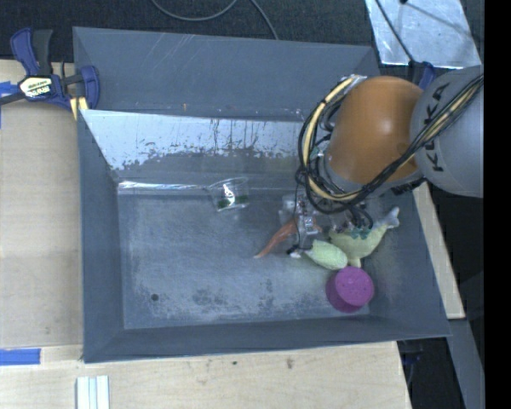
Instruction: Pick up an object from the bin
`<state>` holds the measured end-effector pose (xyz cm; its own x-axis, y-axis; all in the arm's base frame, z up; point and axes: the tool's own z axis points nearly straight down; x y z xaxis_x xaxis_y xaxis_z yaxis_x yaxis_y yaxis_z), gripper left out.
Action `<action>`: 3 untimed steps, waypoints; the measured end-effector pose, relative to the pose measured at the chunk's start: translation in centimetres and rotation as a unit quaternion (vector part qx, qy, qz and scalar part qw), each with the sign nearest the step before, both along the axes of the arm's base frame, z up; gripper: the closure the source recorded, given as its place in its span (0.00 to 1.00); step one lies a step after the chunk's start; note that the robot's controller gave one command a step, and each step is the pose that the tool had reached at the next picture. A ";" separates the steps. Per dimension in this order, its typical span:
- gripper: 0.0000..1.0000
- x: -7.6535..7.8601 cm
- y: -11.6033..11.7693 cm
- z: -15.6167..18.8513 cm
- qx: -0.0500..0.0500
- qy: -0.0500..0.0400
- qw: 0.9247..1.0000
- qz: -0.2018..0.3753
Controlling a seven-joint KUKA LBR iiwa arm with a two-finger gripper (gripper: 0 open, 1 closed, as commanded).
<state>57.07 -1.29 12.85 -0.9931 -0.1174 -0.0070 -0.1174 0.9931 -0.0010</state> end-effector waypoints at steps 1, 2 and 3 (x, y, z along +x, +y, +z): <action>1.00 -0.1 0.0 0.8 0.000 0.002 1.000 0.000; 1.00 -0.1 0.0 2.4 0.000 0.003 1.000 -0.001; 1.00 0.0 0.0 3.6 0.000 0.002 1.000 -0.001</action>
Offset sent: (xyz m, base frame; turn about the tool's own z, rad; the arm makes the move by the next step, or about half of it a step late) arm 0.0000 -0.0001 0.0505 0.0000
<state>57.02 -1.30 16.46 -0.9932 -0.1160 -0.0027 -0.1160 0.9933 -0.0004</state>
